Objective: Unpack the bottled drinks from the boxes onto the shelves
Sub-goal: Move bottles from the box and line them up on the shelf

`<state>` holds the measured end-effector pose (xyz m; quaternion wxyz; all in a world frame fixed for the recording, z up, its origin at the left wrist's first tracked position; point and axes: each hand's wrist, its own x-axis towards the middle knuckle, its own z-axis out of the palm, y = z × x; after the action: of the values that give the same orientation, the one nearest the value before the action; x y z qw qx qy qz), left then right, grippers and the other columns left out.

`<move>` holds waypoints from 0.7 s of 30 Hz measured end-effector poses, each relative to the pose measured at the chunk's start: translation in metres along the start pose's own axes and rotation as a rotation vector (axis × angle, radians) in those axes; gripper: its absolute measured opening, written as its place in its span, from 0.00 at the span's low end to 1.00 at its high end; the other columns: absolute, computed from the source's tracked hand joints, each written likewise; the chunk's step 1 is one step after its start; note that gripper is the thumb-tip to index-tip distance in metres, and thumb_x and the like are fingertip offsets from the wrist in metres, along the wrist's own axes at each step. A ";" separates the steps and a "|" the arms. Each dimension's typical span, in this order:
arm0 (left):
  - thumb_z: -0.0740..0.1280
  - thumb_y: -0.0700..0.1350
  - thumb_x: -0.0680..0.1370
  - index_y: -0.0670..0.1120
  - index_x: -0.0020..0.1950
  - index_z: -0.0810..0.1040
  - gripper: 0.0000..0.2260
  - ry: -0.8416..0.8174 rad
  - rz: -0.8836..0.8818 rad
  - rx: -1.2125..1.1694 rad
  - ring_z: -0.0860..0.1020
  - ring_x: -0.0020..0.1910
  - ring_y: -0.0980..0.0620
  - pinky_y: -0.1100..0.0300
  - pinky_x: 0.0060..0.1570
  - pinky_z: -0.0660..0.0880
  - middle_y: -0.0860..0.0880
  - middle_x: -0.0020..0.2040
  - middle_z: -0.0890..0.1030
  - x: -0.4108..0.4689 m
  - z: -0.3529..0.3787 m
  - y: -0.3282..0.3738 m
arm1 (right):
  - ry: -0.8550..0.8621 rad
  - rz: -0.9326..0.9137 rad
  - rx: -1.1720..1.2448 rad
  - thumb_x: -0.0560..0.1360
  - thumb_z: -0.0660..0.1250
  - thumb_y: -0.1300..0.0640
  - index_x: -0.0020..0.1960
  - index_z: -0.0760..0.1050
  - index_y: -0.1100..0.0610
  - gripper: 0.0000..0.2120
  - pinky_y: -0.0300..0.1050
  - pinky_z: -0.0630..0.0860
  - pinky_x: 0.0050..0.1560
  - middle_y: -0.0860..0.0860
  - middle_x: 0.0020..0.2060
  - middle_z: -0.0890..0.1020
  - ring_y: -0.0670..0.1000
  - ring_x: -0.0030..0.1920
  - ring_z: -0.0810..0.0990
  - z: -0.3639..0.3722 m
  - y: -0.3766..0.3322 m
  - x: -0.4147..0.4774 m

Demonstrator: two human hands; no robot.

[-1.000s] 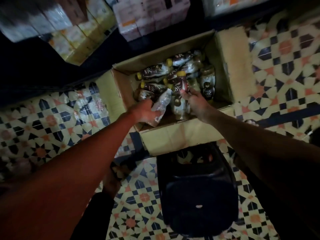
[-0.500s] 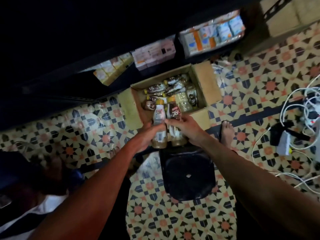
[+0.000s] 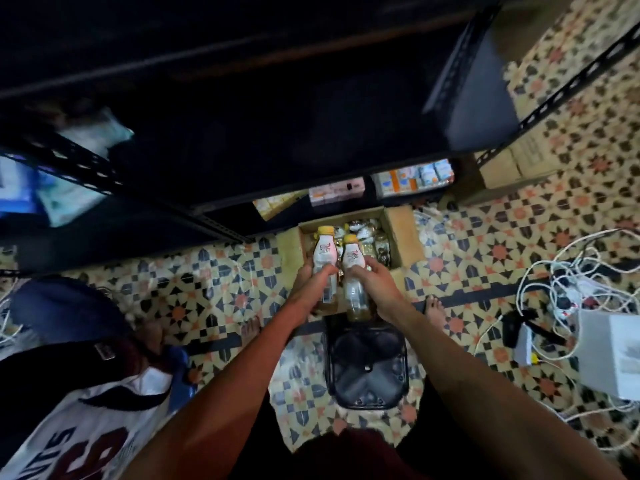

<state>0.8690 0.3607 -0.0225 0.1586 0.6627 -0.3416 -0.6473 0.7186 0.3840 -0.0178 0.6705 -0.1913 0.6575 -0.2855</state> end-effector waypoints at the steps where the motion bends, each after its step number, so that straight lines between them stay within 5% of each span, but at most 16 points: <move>1: 0.69 0.50 0.77 0.51 0.62 0.78 0.15 0.015 0.021 -0.001 0.80 0.52 0.52 0.58 0.46 0.74 0.51 0.54 0.83 -0.007 -0.002 0.007 | 0.012 -0.012 0.007 0.72 0.72 0.56 0.71 0.70 0.55 0.28 0.55 0.75 0.66 0.52 0.60 0.81 0.53 0.59 0.80 0.002 -0.007 -0.006; 4: 0.71 0.55 0.75 0.53 0.63 0.78 0.17 0.024 0.066 0.011 0.82 0.52 0.53 0.58 0.47 0.76 0.52 0.56 0.84 -0.025 -0.011 0.029 | -0.005 -0.073 -0.001 0.75 0.70 0.62 0.62 0.76 0.52 0.16 0.43 0.78 0.51 0.49 0.52 0.84 0.49 0.52 0.83 0.009 -0.033 -0.027; 7: 0.71 0.52 0.76 0.55 0.61 0.78 0.14 0.005 0.129 -0.006 0.84 0.48 0.55 0.58 0.49 0.79 0.54 0.51 0.85 -0.039 -0.020 0.056 | -0.008 -0.137 -0.029 0.75 0.69 0.64 0.64 0.78 0.58 0.17 0.43 0.80 0.45 0.53 0.51 0.86 0.52 0.49 0.86 0.013 -0.060 -0.040; 11: 0.71 0.48 0.77 0.55 0.58 0.78 0.11 0.010 0.246 -0.004 0.84 0.43 0.59 0.63 0.43 0.78 0.54 0.47 0.85 -0.056 -0.031 0.100 | -0.038 -0.229 -0.039 0.74 0.69 0.65 0.60 0.79 0.54 0.16 0.54 0.81 0.54 0.55 0.50 0.87 0.57 0.51 0.86 0.016 -0.102 -0.052; 17: 0.74 0.48 0.74 0.53 0.60 0.80 0.15 0.007 0.404 0.018 0.85 0.49 0.53 0.50 0.53 0.81 0.51 0.51 0.86 -0.075 -0.052 0.165 | -0.077 -0.386 -0.055 0.68 0.72 0.62 0.56 0.79 0.51 0.17 0.64 0.81 0.56 0.56 0.49 0.86 0.60 0.51 0.86 0.016 -0.169 -0.072; 21: 0.75 0.45 0.74 0.52 0.59 0.80 0.14 0.006 0.518 0.009 0.85 0.49 0.54 0.53 0.52 0.81 0.51 0.51 0.86 -0.093 -0.062 0.213 | -0.120 -0.477 -0.056 0.67 0.72 0.63 0.54 0.79 0.54 0.17 0.69 0.80 0.54 0.61 0.51 0.85 0.64 0.51 0.85 0.015 -0.218 -0.086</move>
<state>0.8830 0.2549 0.1931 0.3170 0.5559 -0.5022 -0.5816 0.7076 0.2702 0.1870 0.6165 -0.3760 0.5604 -0.4055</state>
